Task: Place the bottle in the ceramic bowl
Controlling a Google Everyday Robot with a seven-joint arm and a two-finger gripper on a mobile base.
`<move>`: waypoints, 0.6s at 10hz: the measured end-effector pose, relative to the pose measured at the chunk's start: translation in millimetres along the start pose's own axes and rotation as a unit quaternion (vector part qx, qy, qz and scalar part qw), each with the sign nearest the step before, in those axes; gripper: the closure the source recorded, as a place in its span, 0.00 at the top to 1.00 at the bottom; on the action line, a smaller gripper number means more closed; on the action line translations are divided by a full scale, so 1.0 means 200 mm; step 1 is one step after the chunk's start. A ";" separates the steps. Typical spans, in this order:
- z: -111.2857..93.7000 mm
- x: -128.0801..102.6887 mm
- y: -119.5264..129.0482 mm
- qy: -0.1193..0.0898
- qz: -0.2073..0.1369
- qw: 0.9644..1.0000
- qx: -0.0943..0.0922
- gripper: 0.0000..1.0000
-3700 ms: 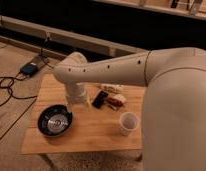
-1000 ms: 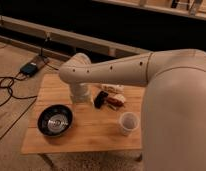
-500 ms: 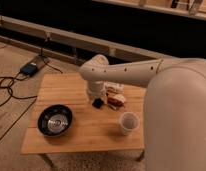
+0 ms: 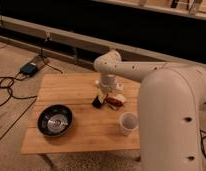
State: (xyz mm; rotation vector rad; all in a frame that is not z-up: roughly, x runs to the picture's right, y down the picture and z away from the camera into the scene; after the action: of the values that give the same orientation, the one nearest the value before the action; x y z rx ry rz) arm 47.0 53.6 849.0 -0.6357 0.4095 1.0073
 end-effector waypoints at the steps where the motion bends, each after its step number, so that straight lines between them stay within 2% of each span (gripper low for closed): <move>1: 0.01 -0.04 -0.03 0.003 -0.015 1.000 0.004 0.65; 3: 0.02 -0.14 -0.10 0.005 -0.046 0.999 0.016 0.65; 6: 0.04 -0.26 -0.21 -0.008 -0.067 0.997 0.027 0.65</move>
State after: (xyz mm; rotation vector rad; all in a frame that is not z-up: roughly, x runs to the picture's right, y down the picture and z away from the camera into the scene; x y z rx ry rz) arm 59.0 10.0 898.3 -0.5979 0.3729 0.8701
